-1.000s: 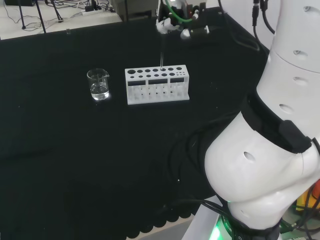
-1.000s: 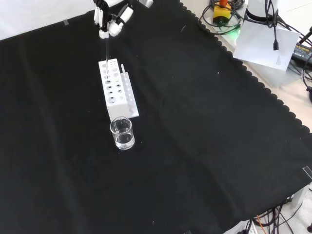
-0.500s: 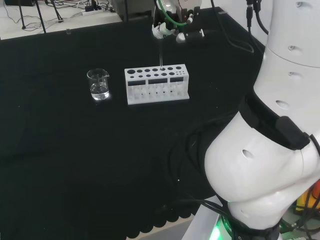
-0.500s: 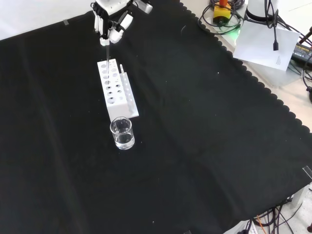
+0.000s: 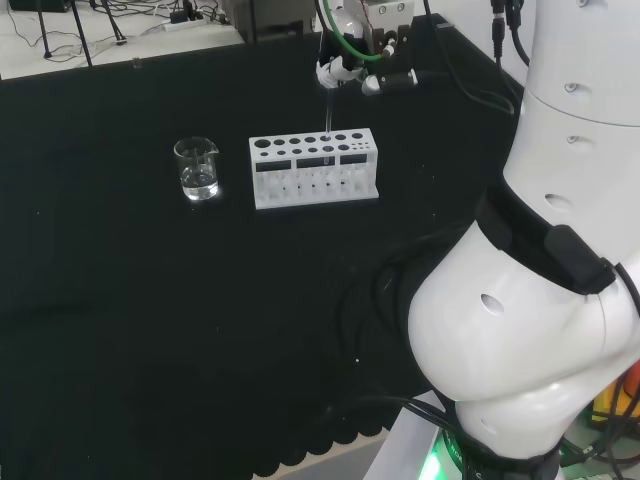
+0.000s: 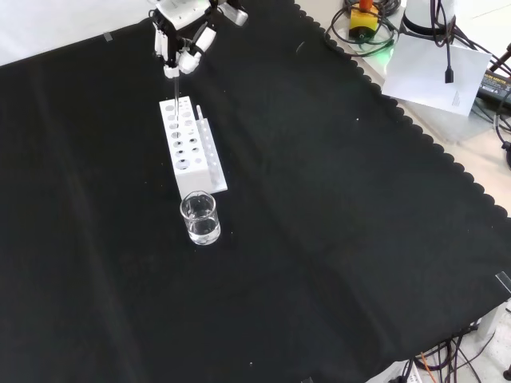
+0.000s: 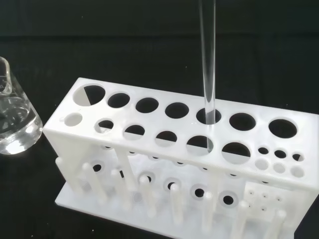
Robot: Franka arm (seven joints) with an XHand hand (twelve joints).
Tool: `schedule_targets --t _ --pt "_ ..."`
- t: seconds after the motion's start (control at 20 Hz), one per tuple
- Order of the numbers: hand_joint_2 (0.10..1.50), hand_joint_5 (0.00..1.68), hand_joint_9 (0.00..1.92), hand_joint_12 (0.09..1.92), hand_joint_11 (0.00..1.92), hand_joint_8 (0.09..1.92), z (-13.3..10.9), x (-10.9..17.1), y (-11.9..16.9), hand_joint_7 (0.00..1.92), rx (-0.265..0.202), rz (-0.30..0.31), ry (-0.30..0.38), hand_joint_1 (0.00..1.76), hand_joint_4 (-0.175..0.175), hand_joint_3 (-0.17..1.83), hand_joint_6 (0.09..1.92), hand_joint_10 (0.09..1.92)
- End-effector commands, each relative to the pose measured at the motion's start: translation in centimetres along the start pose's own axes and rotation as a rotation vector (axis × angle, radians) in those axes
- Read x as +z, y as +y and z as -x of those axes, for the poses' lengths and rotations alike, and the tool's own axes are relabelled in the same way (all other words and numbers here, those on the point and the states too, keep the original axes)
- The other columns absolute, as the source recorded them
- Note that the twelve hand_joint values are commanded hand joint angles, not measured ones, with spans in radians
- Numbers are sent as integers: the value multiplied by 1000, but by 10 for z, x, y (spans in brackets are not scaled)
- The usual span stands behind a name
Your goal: Put the glass rod back on the white test tube rack.
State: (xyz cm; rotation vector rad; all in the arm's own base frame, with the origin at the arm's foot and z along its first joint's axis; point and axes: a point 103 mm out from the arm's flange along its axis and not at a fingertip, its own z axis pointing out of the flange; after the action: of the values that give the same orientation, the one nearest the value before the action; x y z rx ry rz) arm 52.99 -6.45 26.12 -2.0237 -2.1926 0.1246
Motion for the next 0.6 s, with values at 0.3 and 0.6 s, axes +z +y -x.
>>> schedule_targets --t 0.3,0.6 --pt "1132 1348 1642 737 1648 1190 -4 4 16 1077 -13 -32 -9 1302 -175 -175 87 940" --pt "1132 1349 1639 736 1646 1188 -10 5 26 1078 -14 -49 -10 1302 -175 -175 87 940"
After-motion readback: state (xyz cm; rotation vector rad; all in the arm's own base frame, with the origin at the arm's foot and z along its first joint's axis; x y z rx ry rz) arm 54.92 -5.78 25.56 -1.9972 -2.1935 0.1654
